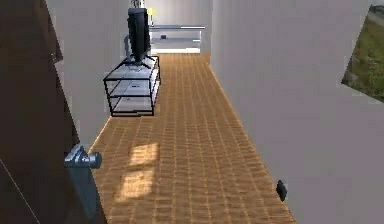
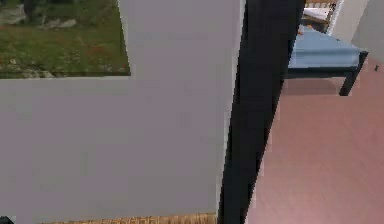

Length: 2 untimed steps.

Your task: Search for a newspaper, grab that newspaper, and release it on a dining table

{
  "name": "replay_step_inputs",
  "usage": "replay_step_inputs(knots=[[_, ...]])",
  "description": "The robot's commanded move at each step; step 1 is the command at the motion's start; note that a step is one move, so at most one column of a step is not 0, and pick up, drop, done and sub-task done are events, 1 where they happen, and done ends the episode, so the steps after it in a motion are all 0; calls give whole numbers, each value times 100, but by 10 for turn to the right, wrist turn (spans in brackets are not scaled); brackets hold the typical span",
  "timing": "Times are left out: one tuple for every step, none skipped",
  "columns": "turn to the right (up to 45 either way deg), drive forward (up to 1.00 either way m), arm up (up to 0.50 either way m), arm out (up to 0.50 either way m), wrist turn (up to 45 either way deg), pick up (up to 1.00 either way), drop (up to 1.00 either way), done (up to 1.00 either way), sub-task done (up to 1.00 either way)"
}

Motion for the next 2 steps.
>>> replay_step_inputs(knots=[[0, 100, 0, 0, 0, 0, 0, 0, 0], [0, 100, 0, 0, 0, 0, 0, 0, 0]])
